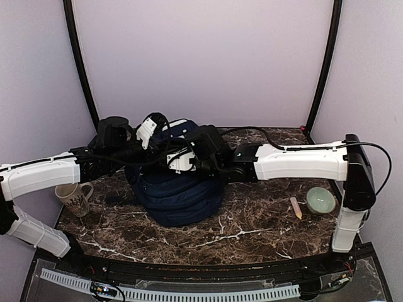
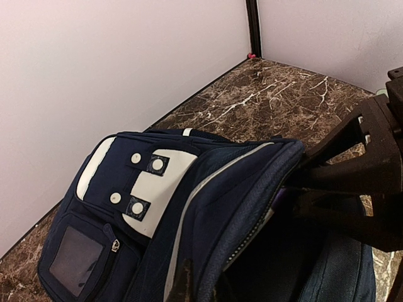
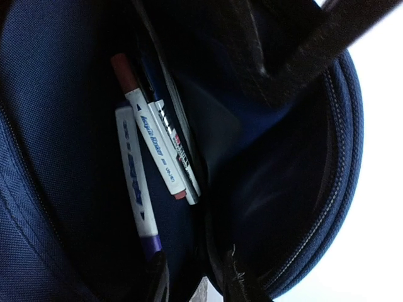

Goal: Pack the student bag
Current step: Place the pen in the second largest pocket of the bag.

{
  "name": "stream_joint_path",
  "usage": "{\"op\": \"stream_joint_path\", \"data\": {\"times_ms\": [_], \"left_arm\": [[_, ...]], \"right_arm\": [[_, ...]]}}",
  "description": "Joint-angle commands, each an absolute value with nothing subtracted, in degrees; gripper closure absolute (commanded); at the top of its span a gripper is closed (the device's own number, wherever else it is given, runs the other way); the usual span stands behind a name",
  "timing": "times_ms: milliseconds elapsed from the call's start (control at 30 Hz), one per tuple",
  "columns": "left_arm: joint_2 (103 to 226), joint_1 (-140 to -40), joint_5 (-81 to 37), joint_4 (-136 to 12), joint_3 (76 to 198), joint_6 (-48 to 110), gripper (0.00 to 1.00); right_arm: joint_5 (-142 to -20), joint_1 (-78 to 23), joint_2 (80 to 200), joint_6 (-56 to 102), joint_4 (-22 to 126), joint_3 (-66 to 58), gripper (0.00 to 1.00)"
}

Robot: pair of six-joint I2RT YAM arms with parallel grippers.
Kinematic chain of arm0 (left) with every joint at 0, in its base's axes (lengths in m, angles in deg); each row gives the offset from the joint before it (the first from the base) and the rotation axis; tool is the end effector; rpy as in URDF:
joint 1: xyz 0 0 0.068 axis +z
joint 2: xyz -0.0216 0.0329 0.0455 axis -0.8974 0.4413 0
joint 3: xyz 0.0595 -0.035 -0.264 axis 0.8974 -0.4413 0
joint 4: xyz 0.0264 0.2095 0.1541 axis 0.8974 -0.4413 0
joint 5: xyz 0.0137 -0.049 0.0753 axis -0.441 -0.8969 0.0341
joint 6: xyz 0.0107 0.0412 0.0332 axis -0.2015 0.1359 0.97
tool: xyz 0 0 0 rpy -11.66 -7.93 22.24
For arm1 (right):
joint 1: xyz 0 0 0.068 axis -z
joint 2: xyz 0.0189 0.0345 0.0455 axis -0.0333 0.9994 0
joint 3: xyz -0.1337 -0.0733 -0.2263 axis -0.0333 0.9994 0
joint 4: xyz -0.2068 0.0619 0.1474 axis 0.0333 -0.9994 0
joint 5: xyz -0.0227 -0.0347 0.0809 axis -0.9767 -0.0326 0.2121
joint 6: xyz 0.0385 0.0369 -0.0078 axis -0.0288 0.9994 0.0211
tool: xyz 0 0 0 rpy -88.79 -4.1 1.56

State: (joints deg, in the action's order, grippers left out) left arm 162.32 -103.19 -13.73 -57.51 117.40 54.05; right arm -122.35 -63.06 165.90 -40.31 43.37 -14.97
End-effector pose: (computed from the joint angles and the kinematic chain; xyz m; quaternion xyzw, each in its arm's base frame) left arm 0.2327 -0.1910 0.3074 0.3379 0.7141 -0.1467 0.5953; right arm 0.2030 0.3878 0.2852 -0.6525 0.5304 -0.2145 0.4969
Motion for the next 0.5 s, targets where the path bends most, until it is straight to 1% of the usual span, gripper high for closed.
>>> {"op": "stream_joint_path", "data": {"times_ms": [0,133,267,333,467], "left_arm": [[158.3,-102.9,-13.47,-51.66,118.13,54.32,1.0],[158.41,-102.85,-13.58,-51.67,118.13,54.32,1.0],[158.33,-102.85,-13.64,-51.77,118.21,54.3,1.0],[158.24,-102.88,-13.5,-51.76,118.19,54.39,1.0],[158.23,-102.92,-13.52,-51.86,118.32,54.45,1.0]], "right_arm": [[-122.43,-63.0,160.59,-35.18,43.33,-14.42,0.69],[-120.45,-62.45,155.5,-29.94,37.66,-9.58,0.69],[-115.45,-59.73,148.71,-25.09,31.3,-3.17,0.69],[-110.04,-56.13,144.41,-23.39,29.12,0.67,0.69],[-100.52,-44.99,139.44,-18.05,23.85,4.25,0.69]]}}
